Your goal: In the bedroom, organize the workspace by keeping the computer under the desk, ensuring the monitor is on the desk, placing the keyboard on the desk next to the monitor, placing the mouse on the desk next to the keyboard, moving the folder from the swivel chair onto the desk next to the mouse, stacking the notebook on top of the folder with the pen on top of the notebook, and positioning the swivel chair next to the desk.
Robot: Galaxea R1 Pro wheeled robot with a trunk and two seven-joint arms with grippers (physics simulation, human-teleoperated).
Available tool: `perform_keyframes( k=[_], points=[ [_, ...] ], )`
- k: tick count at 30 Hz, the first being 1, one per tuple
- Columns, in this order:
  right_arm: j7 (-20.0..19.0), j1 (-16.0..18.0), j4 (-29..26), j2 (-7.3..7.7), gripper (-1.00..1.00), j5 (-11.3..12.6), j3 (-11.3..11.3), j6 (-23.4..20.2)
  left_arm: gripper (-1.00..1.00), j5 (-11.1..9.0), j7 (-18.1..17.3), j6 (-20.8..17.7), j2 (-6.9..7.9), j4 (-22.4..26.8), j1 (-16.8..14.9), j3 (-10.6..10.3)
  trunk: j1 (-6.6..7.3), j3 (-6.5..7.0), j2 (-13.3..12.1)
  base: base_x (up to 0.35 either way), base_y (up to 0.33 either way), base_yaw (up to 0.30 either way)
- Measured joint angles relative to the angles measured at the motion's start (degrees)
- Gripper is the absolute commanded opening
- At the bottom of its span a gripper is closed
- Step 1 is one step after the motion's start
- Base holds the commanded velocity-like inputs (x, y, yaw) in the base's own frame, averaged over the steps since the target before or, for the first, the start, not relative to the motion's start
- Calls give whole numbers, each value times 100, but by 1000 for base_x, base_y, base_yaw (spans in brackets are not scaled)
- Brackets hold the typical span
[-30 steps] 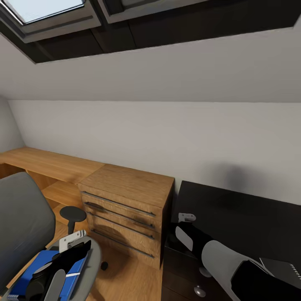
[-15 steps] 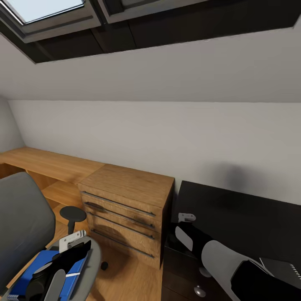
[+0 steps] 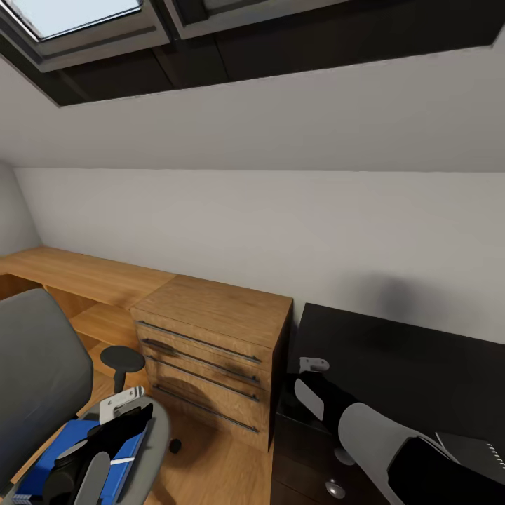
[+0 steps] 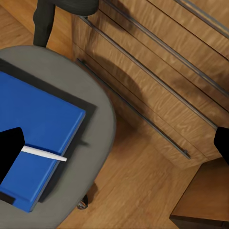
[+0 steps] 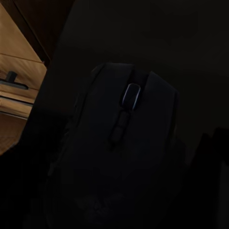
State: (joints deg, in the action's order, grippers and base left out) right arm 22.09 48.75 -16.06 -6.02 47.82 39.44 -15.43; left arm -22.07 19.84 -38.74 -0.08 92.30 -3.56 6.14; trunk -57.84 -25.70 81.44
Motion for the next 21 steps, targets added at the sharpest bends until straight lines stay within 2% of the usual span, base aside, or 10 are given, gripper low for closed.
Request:
perform_keyframes(
  k=[21],
  points=[
    [-3, 0, -19, -16, -100, 7, -71, -12, 100, 0, 0, 0, 0, -8, 0, 0, 0, -1, 0, 0, 0, 0]
  ],
)
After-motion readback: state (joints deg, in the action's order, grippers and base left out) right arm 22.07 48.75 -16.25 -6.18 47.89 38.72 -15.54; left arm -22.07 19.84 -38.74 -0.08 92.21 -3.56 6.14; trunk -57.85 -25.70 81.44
